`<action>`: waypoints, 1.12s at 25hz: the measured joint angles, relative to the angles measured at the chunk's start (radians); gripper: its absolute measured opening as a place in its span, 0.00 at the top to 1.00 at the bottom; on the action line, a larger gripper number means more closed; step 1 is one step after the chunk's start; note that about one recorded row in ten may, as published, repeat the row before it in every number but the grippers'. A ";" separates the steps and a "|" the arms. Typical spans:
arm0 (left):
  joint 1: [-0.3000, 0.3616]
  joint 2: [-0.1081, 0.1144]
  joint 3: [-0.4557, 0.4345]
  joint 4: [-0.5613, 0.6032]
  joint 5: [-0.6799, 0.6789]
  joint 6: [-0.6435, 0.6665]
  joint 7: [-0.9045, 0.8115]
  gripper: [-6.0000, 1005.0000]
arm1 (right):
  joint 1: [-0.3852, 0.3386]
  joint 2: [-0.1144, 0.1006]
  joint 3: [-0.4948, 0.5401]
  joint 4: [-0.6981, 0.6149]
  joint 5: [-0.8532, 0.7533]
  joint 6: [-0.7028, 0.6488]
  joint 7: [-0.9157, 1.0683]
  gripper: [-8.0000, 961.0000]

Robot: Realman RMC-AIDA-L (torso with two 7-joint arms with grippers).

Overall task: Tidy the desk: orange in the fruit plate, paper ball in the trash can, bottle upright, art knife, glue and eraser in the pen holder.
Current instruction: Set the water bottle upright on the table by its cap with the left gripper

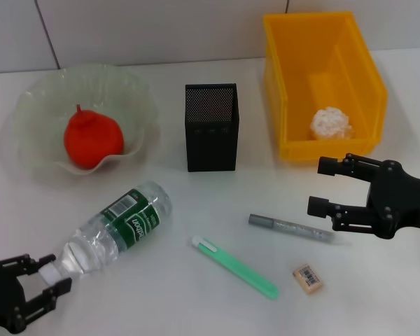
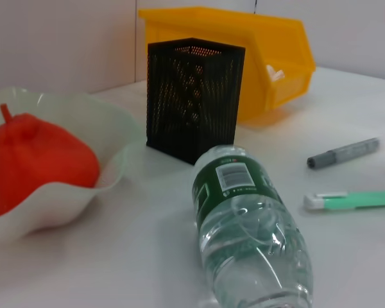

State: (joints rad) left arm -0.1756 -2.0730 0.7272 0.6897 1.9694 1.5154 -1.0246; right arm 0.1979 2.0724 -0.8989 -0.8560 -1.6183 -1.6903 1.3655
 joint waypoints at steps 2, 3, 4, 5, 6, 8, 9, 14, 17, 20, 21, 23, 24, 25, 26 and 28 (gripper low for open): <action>0.007 0.000 -0.004 0.029 -0.018 0.030 -0.012 0.55 | 0.000 0.000 0.000 0.000 0.000 -0.001 0.005 0.15; 0.012 0.000 -0.005 0.048 -0.029 0.047 -0.022 0.55 | 0.000 0.000 0.000 0.000 0.000 -0.003 0.006 0.15; 0.019 0.000 -0.005 0.079 -0.044 0.071 -0.042 0.55 | 0.000 0.000 0.000 0.000 0.000 -0.004 0.007 0.15; 0.024 0.000 -0.006 0.101 -0.050 0.086 -0.057 0.55 | 0.000 0.000 0.000 0.000 0.000 -0.004 0.009 0.15; 0.031 0.000 -0.006 0.137 -0.060 0.110 -0.083 0.55 | 0.000 0.000 0.000 -0.002 0.000 -0.005 0.014 0.15; 0.038 0.000 -0.006 0.173 -0.064 0.126 -0.105 0.55 | 0.000 0.000 0.000 -0.003 0.000 -0.005 0.017 0.15; 0.038 0.000 -0.006 0.173 -0.064 0.126 -0.105 0.55 | 0.000 0.000 0.000 -0.003 0.001 -0.005 0.018 0.15; 0.072 0.001 -0.004 0.295 -0.110 0.175 -0.176 0.55 | 0.000 0.000 0.000 -0.004 0.003 -0.006 0.019 0.15; 0.076 0.003 -0.007 0.324 -0.151 0.202 -0.191 0.55 | 0.000 0.000 0.000 -0.003 0.004 -0.006 0.019 0.15; 0.074 0.003 -0.007 0.337 -0.160 0.206 -0.202 0.55 | -0.002 0.000 0.000 -0.003 0.005 -0.006 0.019 0.15; 0.069 0.003 -0.005 0.347 -0.163 0.207 -0.216 0.55 | -0.002 0.000 0.000 -0.004 0.005 -0.006 0.020 0.15; 0.058 0.002 -0.005 0.362 -0.167 0.208 -0.237 0.55 | -0.004 0.000 0.003 -0.005 0.006 -0.006 0.020 0.15; 0.058 0.002 -0.005 0.362 -0.167 0.208 -0.237 0.55 | -0.004 0.000 0.007 -0.005 0.006 -0.007 0.020 0.15; 0.058 0.002 -0.005 0.362 -0.167 0.208 -0.237 0.55 | -0.005 0.000 0.012 -0.005 0.006 -0.009 0.020 0.15; 0.055 0.002 -0.005 0.369 -0.172 0.208 -0.246 0.55 | -0.005 0.000 0.017 -0.005 0.006 -0.011 0.020 0.15; 0.047 0.003 0.000 0.405 -0.187 0.209 -0.304 0.55 | -0.005 0.000 0.026 -0.004 0.005 -0.016 0.020 0.15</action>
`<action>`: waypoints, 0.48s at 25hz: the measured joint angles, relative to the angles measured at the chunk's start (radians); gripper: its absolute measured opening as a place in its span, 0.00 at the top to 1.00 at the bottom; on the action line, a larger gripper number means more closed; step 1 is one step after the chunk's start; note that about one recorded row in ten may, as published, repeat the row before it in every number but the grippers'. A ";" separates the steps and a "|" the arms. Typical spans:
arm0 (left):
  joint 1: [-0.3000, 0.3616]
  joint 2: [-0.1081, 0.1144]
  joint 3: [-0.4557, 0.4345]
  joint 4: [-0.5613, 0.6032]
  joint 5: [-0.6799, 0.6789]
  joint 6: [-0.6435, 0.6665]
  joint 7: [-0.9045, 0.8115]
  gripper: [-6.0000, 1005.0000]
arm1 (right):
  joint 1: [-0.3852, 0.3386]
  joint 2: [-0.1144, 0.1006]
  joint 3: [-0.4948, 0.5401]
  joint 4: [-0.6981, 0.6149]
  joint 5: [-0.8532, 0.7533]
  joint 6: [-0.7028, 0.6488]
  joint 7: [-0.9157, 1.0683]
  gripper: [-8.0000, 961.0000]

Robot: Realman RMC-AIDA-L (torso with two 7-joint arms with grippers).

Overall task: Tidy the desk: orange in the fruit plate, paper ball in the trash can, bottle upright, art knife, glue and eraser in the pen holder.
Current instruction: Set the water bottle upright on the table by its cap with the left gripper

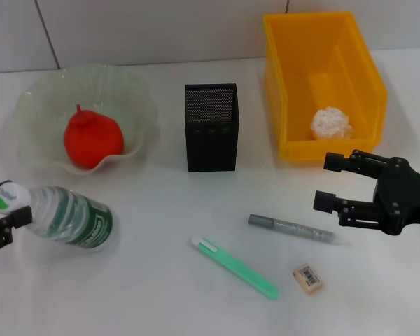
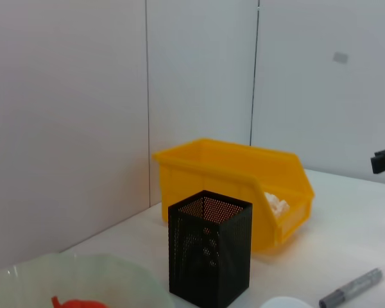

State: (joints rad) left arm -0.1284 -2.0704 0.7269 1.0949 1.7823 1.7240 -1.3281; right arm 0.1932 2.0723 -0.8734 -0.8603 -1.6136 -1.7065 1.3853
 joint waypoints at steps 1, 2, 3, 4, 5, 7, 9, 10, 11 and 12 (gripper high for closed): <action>-0.003 0.000 0.000 0.011 -0.001 0.000 -0.016 0.55 | 0.000 0.000 0.002 0.001 -0.001 -0.002 0.000 0.15; -0.003 0.000 0.000 0.011 -0.001 0.000 -0.016 0.55 | -0.001 0.000 0.002 0.002 -0.001 -0.002 0.000 0.15; -0.010 -0.001 0.001 0.022 -0.002 0.001 -0.041 0.55 | -0.002 0.000 0.002 0.003 -0.001 -0.003 0.000 0.15; -0.015 -0.001 0.001 0.024 -0.002 0.002 -0.052 0.55 | -0.002 0.000 0.002 0.003 -0.001 -0.003 0.000 0.15; -0.019 -0.001 0.001 0.025 -0.002 0.002 -0.060 0.55 | -0.003 0.000 0.002 0.003 -0.001 -0.003 0.000 0.15; -0.027 -0.002 0.001 0.025 -0.002 0.000 -0.073 0.56 | -0.003 0.000 0.003 0.004 -0.002 -0.003 0.000 0.15; -0.040 -0.002 0.002 0.025 -0.004 -0.004 -0.093 0.56 | -0.003 0.000 0.004 0.004 -0.002 -0.003 0.000 0.15; -0.045 -0.002 0.002 0.025 -0.006 -0.005 -0.100 0.56 | -0.003 0.000 0.005 0.004 -0.002 -0.003 0.000 0.15; -0.045 -0.002 0.002 0.025 -0.006 -0.005 -0.100 0.56 | -0.003 0.000 0.006 0.004 -0.002 -0.003 0.000 0.15; -0.054 -0.002 0.003 0.020 -0.009 -0.005 -0.102 0.56 | -0.003 0.000 0.009 0.004 -0.002 -0.003 0.000 0.15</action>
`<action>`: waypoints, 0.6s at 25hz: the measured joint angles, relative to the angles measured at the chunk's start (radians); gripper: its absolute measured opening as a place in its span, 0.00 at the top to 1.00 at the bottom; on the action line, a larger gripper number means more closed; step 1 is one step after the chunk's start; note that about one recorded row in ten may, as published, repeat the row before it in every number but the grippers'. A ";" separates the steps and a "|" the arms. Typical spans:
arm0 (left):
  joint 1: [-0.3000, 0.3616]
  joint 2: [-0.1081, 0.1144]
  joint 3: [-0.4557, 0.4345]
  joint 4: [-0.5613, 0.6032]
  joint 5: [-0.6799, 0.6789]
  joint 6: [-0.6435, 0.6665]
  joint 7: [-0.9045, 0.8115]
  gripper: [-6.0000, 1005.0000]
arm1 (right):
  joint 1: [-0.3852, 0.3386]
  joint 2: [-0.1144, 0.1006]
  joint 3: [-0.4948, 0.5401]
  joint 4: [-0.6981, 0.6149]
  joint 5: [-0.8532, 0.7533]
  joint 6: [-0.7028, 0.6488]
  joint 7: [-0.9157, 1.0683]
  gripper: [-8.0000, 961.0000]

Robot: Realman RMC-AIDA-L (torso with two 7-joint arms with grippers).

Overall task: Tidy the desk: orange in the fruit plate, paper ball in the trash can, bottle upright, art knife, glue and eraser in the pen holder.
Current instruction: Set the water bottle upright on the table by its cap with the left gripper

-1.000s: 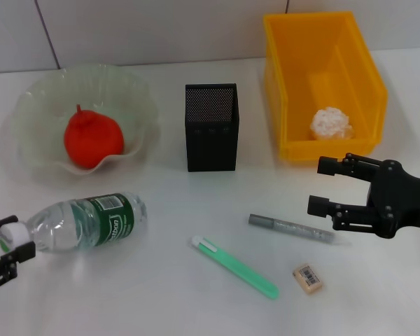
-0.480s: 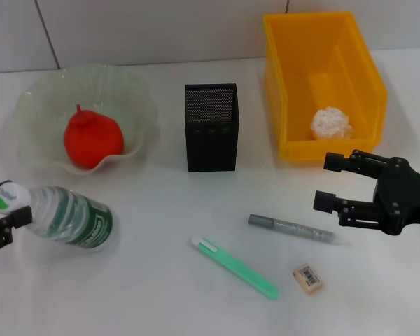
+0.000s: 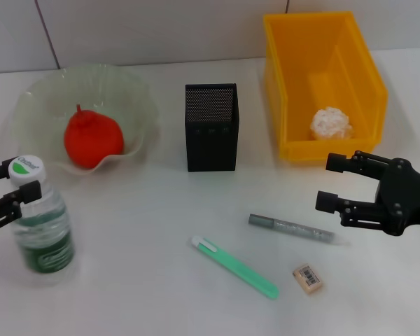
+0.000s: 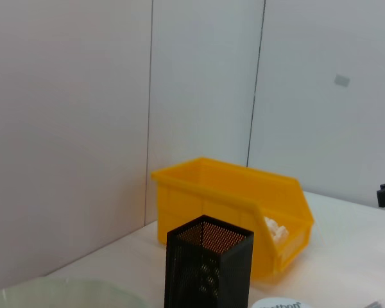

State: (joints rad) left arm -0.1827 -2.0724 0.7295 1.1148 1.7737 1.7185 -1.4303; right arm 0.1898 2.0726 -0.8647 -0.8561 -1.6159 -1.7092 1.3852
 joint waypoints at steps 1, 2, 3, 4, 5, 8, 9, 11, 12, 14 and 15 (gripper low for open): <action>-0.005 0.000 0.001 -0.003 -0.001 0.000 0.000 0.56 | 0.000 0.000 0.002 0.000 0.000 0.000 0.000 0.15; -0.007 0.000 0.001 -0.004 -0.001 0.000 0.000 0.56 | -0.001 0.001 0.003 0.000 0.000 -0.001 0.000 0.15; -0.010 0.000 0.001 -0.005 -0.001 -0.001 0.000 0.56 | -0.001 0.001 0.003 0.000 0.000 -0.001 0.000 0.15; -0.014 0.000 0.001 -0.006 -0.001 -0.002 0.000 0.56 | -0.001 0.001 0.004 0.000 -0.001 -0.001 0.000 0.15; -0.014 0.000 0.001 -0.007 -0.001 -0.002 0.000 0.56 | -0.001 0.001 0.004 0.000 -0.001 -0.001 0.000 0.15; -0.019 0.000 0.001 -0.014 -0.002 -0.004 0.000 0.56 | -0.002 0.001 0.004 0.000 -0.001 -0.001 0.000 0.15; -0.021 0.000 0.001 -0.018 -0.003 -0.004 0.002 0.56 | -0.003 0.001 0.004 0.000 -0.001 -0.001 0.000 0.15; -0.027 0.000 0.001 -0.029 -0.004 -0.005 0.005 0.56 | -0.003 0.001 0.004 0.000 -0.001 -0.001 0.000 0.15; -0.032 0.000 0.001 -0.035 -0.005 -0.007 0.008 0.56 | -0.004 0.001 0.004 0.000 -0.001 -0.001 0.000 0.15; -0.039 0.000 0.001 -0.046 -0.005 -0.013 0.012 0.56 | -0.004 0.001 0.004 0.000 -0.001 -0.001 0.000 0.15; -0.042 0.000 0.001 -0.050 -0.005 -0.014 0.014 0.56 | -0.004 0.001 0.004 0.000 -0.001 -0.001 0.000 0.15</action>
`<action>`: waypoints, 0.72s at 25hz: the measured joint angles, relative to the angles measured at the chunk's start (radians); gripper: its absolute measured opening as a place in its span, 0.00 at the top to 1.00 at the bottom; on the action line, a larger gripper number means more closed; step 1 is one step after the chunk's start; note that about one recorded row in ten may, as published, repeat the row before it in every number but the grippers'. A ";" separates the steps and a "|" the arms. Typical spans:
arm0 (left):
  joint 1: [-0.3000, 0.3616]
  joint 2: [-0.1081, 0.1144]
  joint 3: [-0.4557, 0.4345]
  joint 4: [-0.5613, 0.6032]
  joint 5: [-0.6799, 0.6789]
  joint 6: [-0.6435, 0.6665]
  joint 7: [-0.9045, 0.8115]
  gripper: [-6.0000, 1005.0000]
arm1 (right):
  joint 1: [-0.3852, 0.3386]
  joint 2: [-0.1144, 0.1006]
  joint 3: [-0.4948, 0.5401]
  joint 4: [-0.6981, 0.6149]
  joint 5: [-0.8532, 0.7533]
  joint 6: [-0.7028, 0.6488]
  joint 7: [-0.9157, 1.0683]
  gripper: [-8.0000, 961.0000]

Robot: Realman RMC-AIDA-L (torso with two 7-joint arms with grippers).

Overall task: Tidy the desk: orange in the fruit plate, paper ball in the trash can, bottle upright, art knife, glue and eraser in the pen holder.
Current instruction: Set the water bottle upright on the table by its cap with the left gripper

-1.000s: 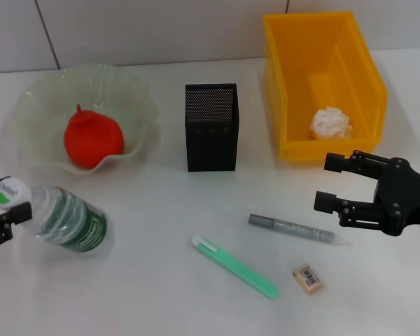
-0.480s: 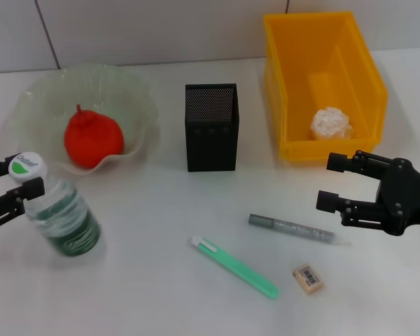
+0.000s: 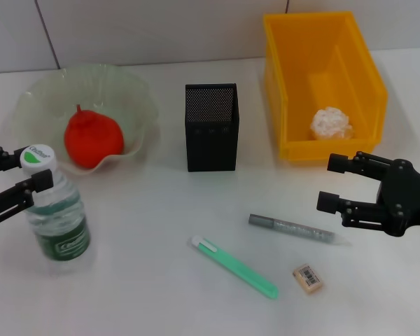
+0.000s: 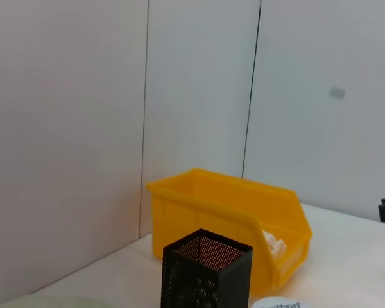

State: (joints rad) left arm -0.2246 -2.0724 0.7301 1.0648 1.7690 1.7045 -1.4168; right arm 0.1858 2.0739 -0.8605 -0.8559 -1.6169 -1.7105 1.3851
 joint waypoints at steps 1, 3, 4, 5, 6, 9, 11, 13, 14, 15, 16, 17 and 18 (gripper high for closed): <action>-0.003 0.000 0.000 -0.003 0.000 -0.001 0.001 0.56 | 0.000 0.000 0.000 0.000 0.000 0.000 0.000 0.15; -0.011 0.000 -0.002 -0.007 0.000 -0.002 0.005 0.56 | 0.000 0.000 0.000 0.000 0.000 0.000 0.000 0.15; -0.014 0.000 -0.003 -0.008 -0.001 -0.005 0.008 0.56 | 0.000 0.000 0.000 0.000 0.000 0.000 0.000 0.15; -0.014 0.000 -0.003 -0.008 -0.001 -0.005 0.008 0.56 | 0.000 0.000 0.000 0.000 0.000 0.000 0.000 0.15; -0.016 0.000 -0.003 -0.009 -0.001 -0.010 0.011 0.56 | 0.000 0.000 0.000 0.000 0.000 0.000 0.000 0.15; -0.028 0.000 0.000 -0.021 -0.002 -0.030 0.021 0.56 | 0.000 0.000 0.000 0.000 0.000 0.000 -0.001 0.15; -0.034 0.001 -0.003 -0.033 -0.002 -0.034 0.035 0.56 | 0.000 0.000 0.000 0.000 0.000 0.000 -0.002 0.15; -0.044 0.002 -0.006 -0.051 -0.002 -0.043 0.051 0.55 | 0.000 0.001 0.000 0.000 0.000 0.000 -0.003 0.15; -0.048 0.002 -0.006 -0.059 -0.002 -0.046 0.054 0.55 | 0.000 0.001 0.000 0.000 0.000 0.000 -0.004 0.15; -0.051 0.003 -0.006 -0.063 -0.002 -0.049 0.058 0.55 | 0.000 0.002 0.000 0.001 0.000 0.000 -0.004 0.15; -0.055 0.003 -0.007 -0.068 -0.002 -0.051 0.062 0.55 | 0.001 0.002 0.000 0.001 0.000 0.000 -0.004 0.15; -0.058 0.003 -0.007 -0.071 -0.002 -0.053 0.069 0.54 | 0.001 0.002 0.000 0.001 0.000 0.000 -0.004 0.15; -0.061 0.003 -0.007 -0.075 -0.003 -0.058 0.077 0.54 | 0.001 0.002 0.000 0.001 0.000 0.000 -0.004 0.15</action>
State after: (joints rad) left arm -0.2856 -2.0695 0.7227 0.9903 1.7662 1.6467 -1.3397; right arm 0.1873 2.0755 -0.8606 -0.8544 -1.6167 -1.7105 1.3810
